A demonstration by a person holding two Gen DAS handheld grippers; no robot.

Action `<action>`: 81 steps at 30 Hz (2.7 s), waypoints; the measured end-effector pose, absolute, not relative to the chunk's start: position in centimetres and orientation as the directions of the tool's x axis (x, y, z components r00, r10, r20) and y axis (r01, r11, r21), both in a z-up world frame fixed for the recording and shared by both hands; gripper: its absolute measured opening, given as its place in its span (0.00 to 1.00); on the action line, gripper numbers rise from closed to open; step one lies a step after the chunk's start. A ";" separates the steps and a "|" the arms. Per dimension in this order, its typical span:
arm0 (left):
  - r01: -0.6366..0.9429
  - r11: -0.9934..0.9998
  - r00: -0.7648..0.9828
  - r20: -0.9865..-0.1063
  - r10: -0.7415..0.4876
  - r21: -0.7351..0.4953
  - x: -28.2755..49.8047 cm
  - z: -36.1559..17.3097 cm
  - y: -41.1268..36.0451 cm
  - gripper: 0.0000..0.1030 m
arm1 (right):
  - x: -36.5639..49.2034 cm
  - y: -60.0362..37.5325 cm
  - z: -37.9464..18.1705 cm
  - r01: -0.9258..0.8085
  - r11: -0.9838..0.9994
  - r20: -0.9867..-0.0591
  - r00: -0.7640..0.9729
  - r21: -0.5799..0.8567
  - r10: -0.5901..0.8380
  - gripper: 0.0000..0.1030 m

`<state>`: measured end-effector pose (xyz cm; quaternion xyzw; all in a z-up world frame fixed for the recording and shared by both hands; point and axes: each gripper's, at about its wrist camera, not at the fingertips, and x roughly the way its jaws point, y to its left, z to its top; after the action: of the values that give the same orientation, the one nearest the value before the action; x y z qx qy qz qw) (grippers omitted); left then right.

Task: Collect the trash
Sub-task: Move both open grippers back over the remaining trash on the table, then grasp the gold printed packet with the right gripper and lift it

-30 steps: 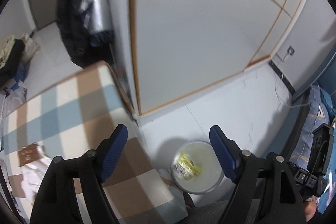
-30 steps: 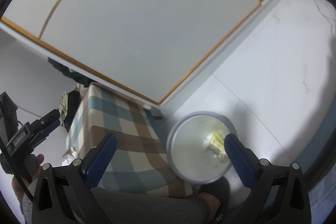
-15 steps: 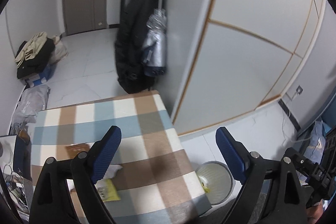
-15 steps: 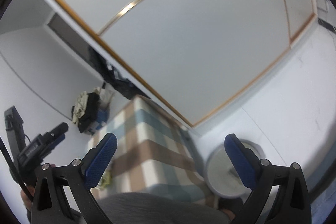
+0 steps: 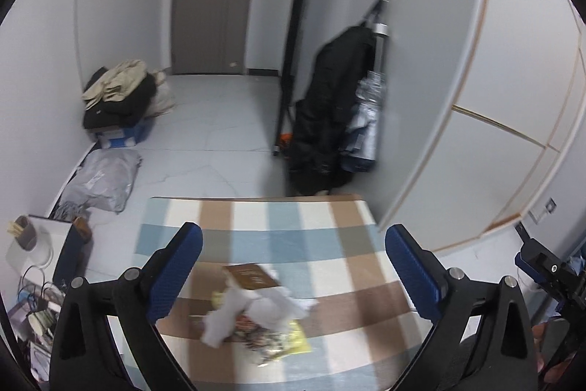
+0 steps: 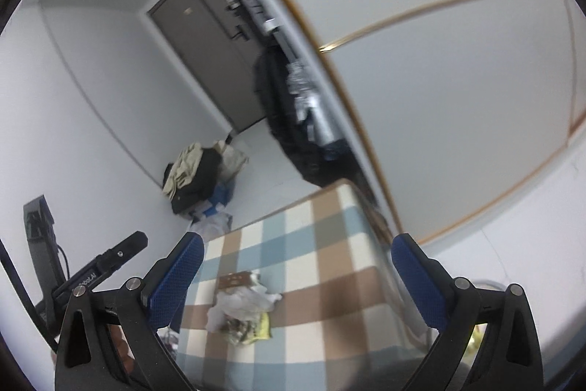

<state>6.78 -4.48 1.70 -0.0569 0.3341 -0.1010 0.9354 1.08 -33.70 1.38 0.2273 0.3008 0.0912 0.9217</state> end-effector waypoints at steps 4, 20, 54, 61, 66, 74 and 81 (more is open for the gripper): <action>0.114 0.976 0.755 -0.623 -0.206 -0.185 7.3 1.0 -1.6 0.96 | 2.5 -29.7 1.1 -0.104 0.900 -0.510 0.793 0.424 0.332 1.00; -0.076 0.948 0.741 -0.654 -0.155 -0.310 9.4 -4.0 7.5 0.96 | 7.1 -20.0 -4.0 -0.230 0.930 -0.673 0.642 0.288 0.367 1.00; -0.131 0.881 0.627 -0.726 -0.282 -0.455 14.1 -5.9 11.5 0.96 | 20.3 -10.4 -15.9 -0.299 0.866 -0.892 0.086 0.402 0.444 0.91; -0.138 0.879 0.614 -0.736 -0.285 -0.456 14.3 -6.1 11.4 0.96 | 19.9 -10.7 -15.8 -0.322 0.866 -0.898 0.093 0.382 0.431 0.72; -0.141 0.882 0.605 -0.744 -0.283 -0.450 14.5 -6.4 11.1 0.96 | 19.7 -11.3 -15.5 -0.308 0.870 -0.893 0.114 0.384 0.435 0.65; -0.141 0.885 0.591 -0.755 -0.285 -0.444 14.4 -6.9 10.9 0.96 | 19.6 -13.3 -14.6 -0.257 0.866 -0.866 0.153 0.430 0.476 0.62; -0.142 0.891 0.573 -0.770 -0.281 -0.431 14.5 -7.3 10.7 0.96 | 18.6 -14.9 -13.8 -0.238 0.851 -0.840 0.181 0.468 0.512 0.61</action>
<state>14.50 10.68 -7.31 -0.2299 0.4602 -0.0408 0.8566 18.63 -14.90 -13.84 0.1160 0.5906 0.2467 0.7595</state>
